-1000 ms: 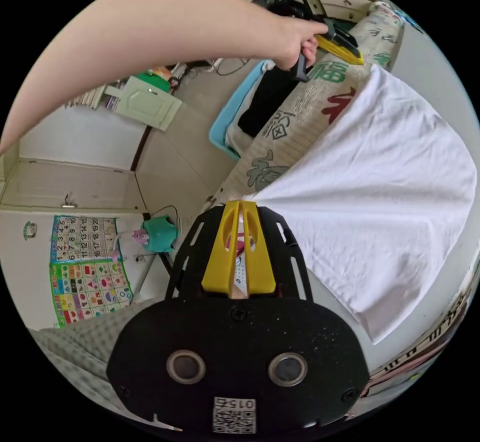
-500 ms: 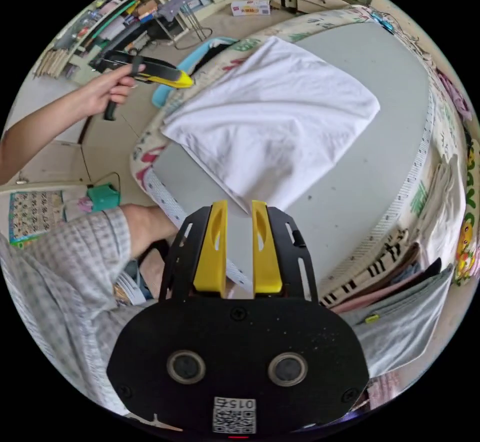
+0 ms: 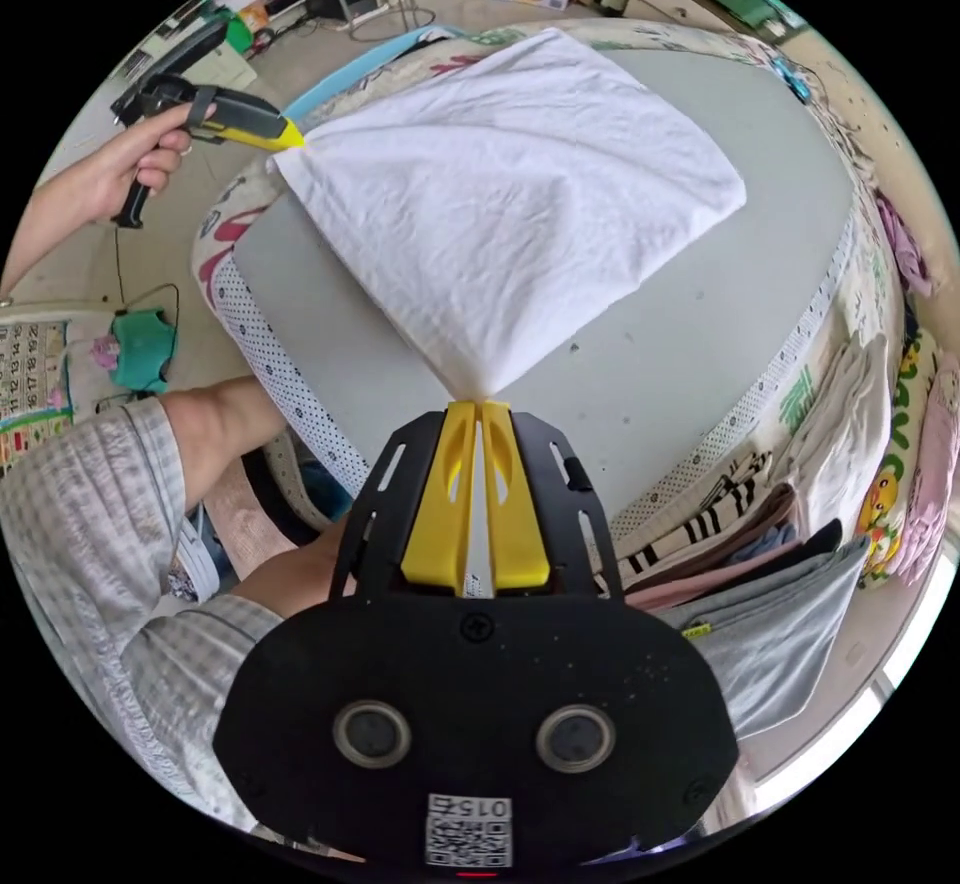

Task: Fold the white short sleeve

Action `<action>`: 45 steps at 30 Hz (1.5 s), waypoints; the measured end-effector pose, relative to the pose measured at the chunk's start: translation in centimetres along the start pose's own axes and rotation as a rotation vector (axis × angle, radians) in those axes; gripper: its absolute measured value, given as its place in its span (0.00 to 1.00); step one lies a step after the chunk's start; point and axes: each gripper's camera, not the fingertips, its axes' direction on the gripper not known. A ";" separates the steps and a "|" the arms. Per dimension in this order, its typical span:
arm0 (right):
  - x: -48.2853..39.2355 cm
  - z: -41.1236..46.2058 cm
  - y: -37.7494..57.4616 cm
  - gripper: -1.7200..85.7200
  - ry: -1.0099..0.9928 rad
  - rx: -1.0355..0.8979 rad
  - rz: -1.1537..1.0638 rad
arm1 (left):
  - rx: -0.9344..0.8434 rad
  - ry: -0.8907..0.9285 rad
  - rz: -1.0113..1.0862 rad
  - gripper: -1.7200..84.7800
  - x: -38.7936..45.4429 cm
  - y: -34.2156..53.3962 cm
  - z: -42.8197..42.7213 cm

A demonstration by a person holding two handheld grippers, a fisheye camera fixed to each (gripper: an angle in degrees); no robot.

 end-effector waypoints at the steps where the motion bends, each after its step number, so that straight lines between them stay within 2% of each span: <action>1: 0.4 0.0 0.5 0.01 0.000 0.008 0.002 | -0.001 -0.008 0.014 0.01 0.2 0.3 -0.2; 9: 1.0 2.9 5.3 0.01 -0.003 -0.116 -0.070 | -0.150 -0.121 0.106 0.01 1.8 2.9 2.4; 13: 3.2 5.1 8.8 0.05 -0.085 -0.246 0.026 | -0.308 -0.122 0.097 0.02 1.6 4.9 5.3; 14: 4.5 5.0 9.7 0.09 -0.113 -0.264 0.082 | -0.293 -0.121 0.094 0.02 1.7 5.0 5.1; 16: 6.5 4.0 10.6 0.10 -0.125 -0.251 0.171 | -0.236 -0.110 0.101 0.03 2.2 4.4 4.1; 19: 9.0 0.8 9.7 0.10 -0.179 -0.112 0.278 | -0.103 -0.116 0.169 0.06 3.9 1.6 2.2; 23: 7.7 -2.4 4.2 0.11 -0.353 0.118 0.223 | 0.046 -0.022 0.226 0.09 5.9 -4.1 1.7; 27: 4.1 -2.9 0.6 0.14 -0.520 0.203 0.144 | 0.082 -0.024 0.245 0.10 7.2 -7.9 2.9; 32: -2.0 -0.5 -1.9 0.14 -0.477 0.103 0.006 | 0.030 -0.015 0.276 0.09 8.6 -11.0 4.7; 38: -2.9 2.0 -1.3 0.10 -0.479 -0.051 0.049 | -0.009 -0.040 0.338 0.03 9.9 -12.0 4.7; 41: -2.6 1.3 -0.5 0.04 -0.417 -0.047 0.047 | -0.013 -0.055 0.375 0.02 11.0 -12.3 4.4; 45: -1.8 -0.6 0.3 0.02 -0.430 -0.003 0.014 | 0.011 -0.061 0.414 0.01 12.9 -12.7 3.6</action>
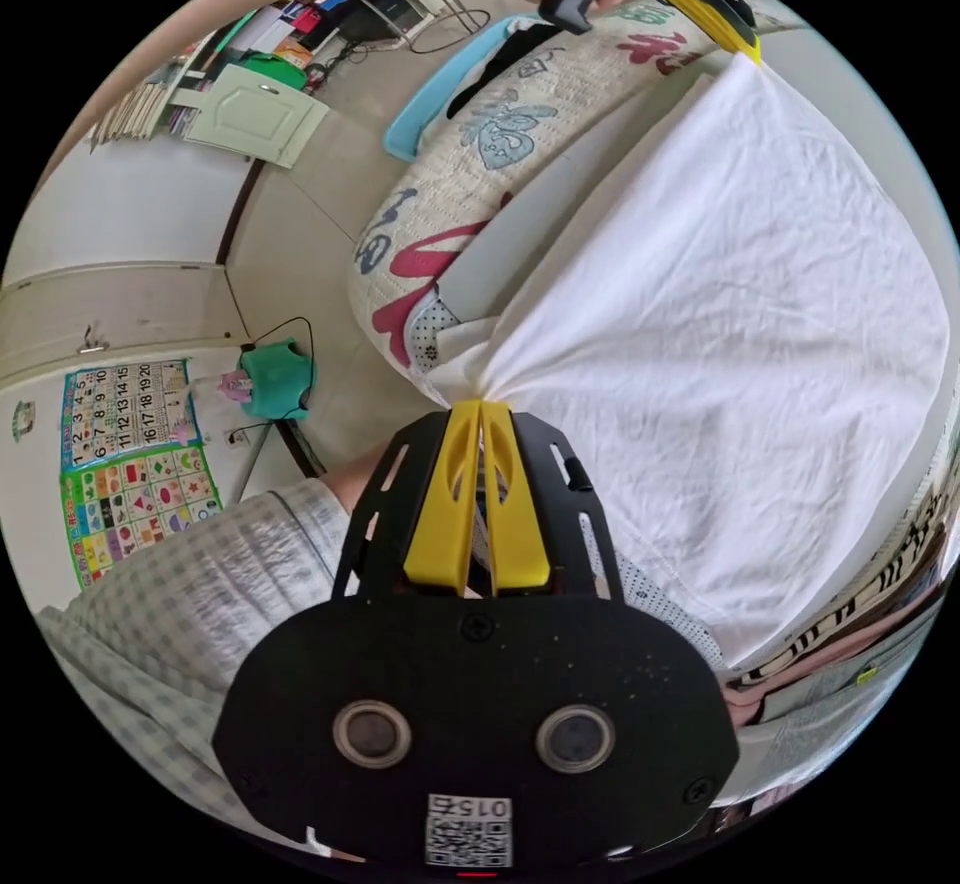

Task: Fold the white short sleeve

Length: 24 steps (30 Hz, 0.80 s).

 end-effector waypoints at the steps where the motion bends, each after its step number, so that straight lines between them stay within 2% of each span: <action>1: -0.2 -1.0 0.1 0.01 -0.013 0.021 -0.021 | 0.004 -0.011 0.014 0.01 0.5 -0.4 -0.2; 4: -1.8 -2.6 -0.3 0.01 0.020 0.033 -0.121 | 0.002 -0.050 0.019 0.01 1.2 -1.3 -0.1; 7: -2.2 -2.1 -1.2 0.01 0.075 -0.039 -0.174 | -0.018 -0.095 -0.013 0.01 1.2 -1.9 0.4; 10: -1.3 -1.2 -1.3 0.01 -0.046 -0.141 -0.133 | -0.021 -0.116 -0.012 0.01 1.6 -2.3 0.9; 15: -2.0 -5.8 1.7 0.01 -0.041 -0.049 -0.159 | -0.034 -0.130 -0.021 0.02 2.9 -3.1 0.7; 18: 1.1 -11.3 4.5 0.03 -0.039 0.051 -0.077 | -0.014 -0.137 -0.057 0.03 3.7 -2.5 -0.5; 20: 5.7 -15.5 7.0 0.07 0.016 0.098 0.058 | 0.014 -0.144 -0.060 0.04 4.9 -1.1 -1.8; 24: 12.7 -20.3 10.7 0.08 0.092 0.156 0.278 | -0.004 -0.109 -0.027 0.06 7.8 1.3 -2.2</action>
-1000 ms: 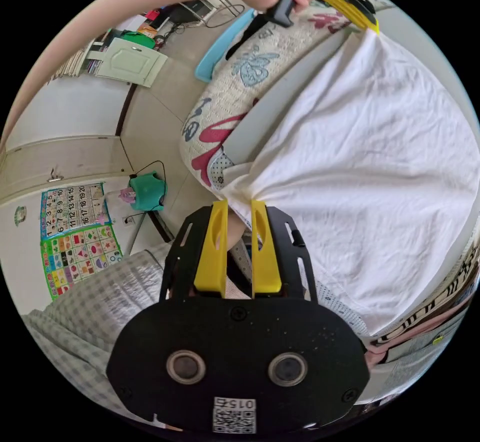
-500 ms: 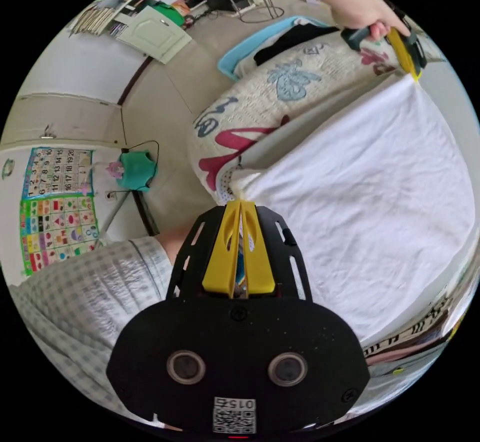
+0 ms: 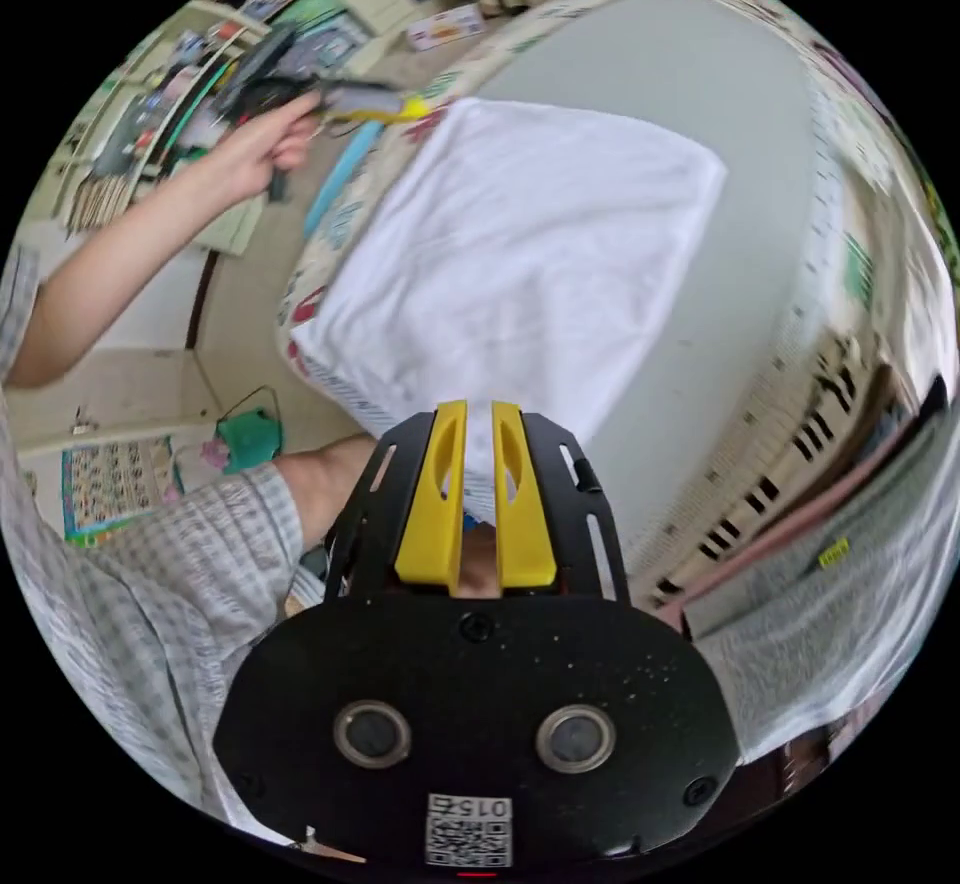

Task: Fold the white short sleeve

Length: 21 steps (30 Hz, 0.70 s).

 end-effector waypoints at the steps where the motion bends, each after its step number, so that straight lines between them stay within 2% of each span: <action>1: 2.1 -0.6 0.3 0.08 0.005 -0.008 0.078 | -0.013 0.025 0.023 0.07 1.3 0.2 0.3; 5: 5.0 -2.1 1.5 0.10 -0.123 -0.002 0.229 | -0.030 0.083 0.203 0.11 7.9 -3.0 2.7; 8: 4.7 -3.3 2.4 0.11 -0.208 0.035 0.253 | -0.049 0.153 0.353 0.12 12.8 -7.5 4.9; 11: 4.1 -4.1 2.9 0.11 -0.249 0.032 0.263 | -0.107 0.108 0.445 0.13 16.6 -11.7 7.5; 15: 3.6 -5.1 3.2 0.12 -0.311 0.047 0.291 | -0.213 0.103 0.432 0.14 18.7 -14.9 10.8; 17: 3.1 -5.7 3.0 0.11 -0.335 0.044 0.303 | -0.318 0.081 0.417 0.11 19.3 -15.7 12.7; 21: 2.2 -7.3 2.9 0.04 -0.341 0.062 0.320 | -0.347 0.059 0.392 0.04 19.7 -16.2 13.2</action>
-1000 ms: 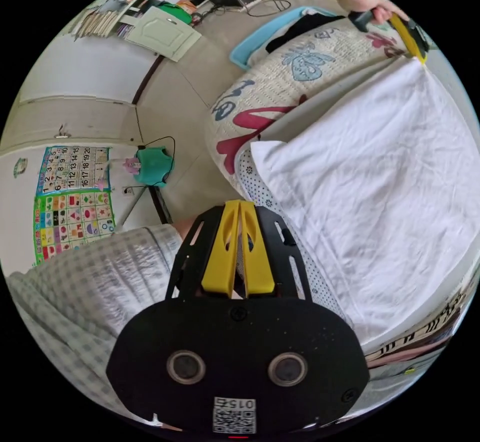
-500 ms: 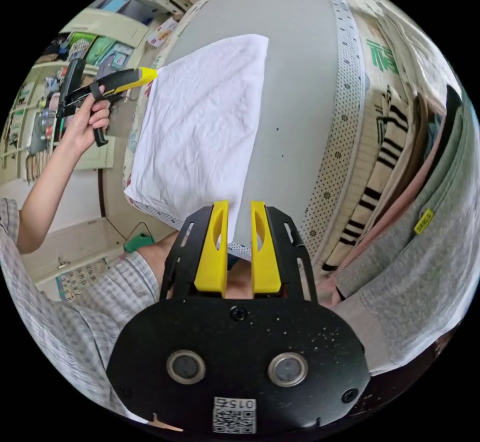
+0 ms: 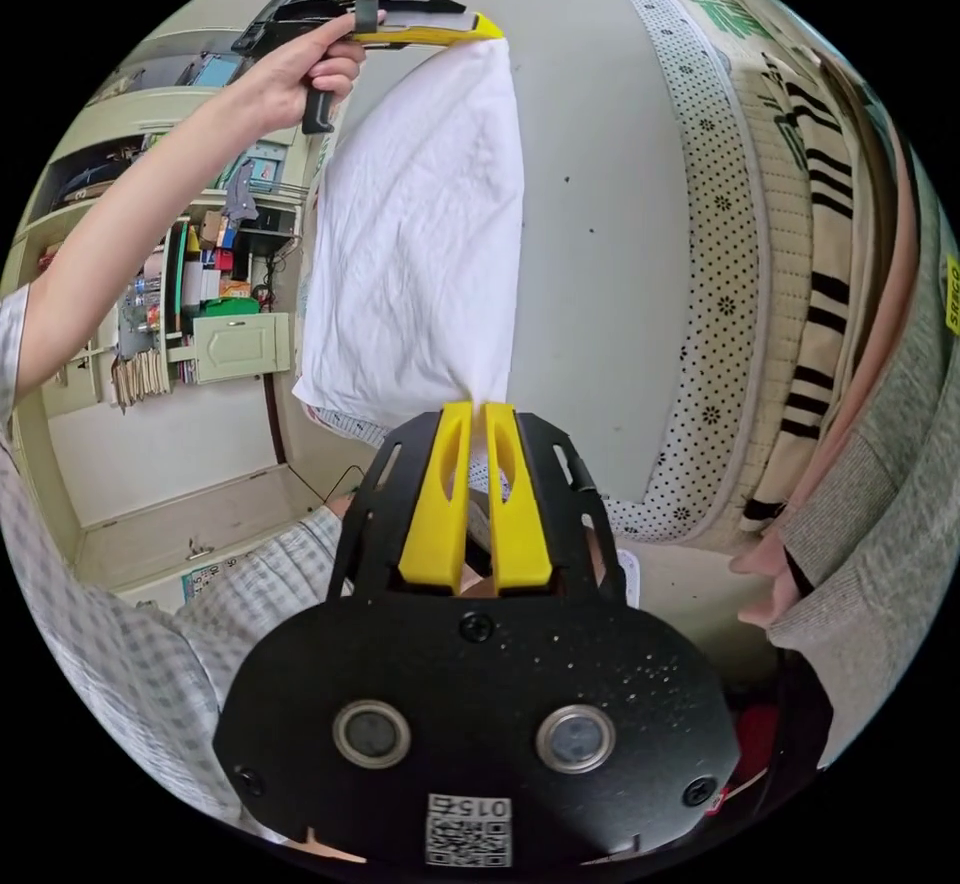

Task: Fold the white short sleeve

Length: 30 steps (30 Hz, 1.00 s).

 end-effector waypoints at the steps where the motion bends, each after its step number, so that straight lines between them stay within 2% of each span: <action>1: -0.5 -0.5 0.1 0.03 -0.001 0.005 0.001 | -0.005 -0.004 -0.003 0.03 0.1 -0.2 -0.1; 7: -3.3 -2.6 1.0 0.02 0.066 0.002 -0.029 | -0.010 -0.131 0.035 0.01 1.0 -1.1 -1.0; 9: -3.8 -1.9 1.0 0.02 0.065 -0.088 -0.017 | 0.084 -0.222 -0.024 0.01 0.5 -1.0 -2.1; 11: -5.1 -2.6 2.1 0.02 0.085 -0.067 -0.024 | 0.195 -0.110 -0.109 0.01 -1.3 -1.2 -4.2; 13: -6.2 -3.6 2.6 0.02 0.093 -0.035 -0.035 | 0.210 -0.052 -0.134 0.01 -2.1 -1.1 -5.2; 17: -7.0 -6.3 2.5 0.06 0.047 -0.028 0.049 | 0.221 -0.038 -0.082 0.03 -2.4 2.0 -7.2; 21: -8.2 -11.2 0.7 0.09 0.044 0.062 0.055 | 0.287 -0.022 -0.174 0.06 -4.7 8.4 -9.4; 26: -11.4 -16.9 -7.0 0.11 0.008 0.220 -0.026 | 0.403 0.042 -0.444 0.12 -10.5 19.0 -11.5; 30: -13.8 -17.8 -13.1 0.12 -0.042 0.234 -0.027 | 0.391 0.072 -0.496 0.13 -12.5 21.9 -10.9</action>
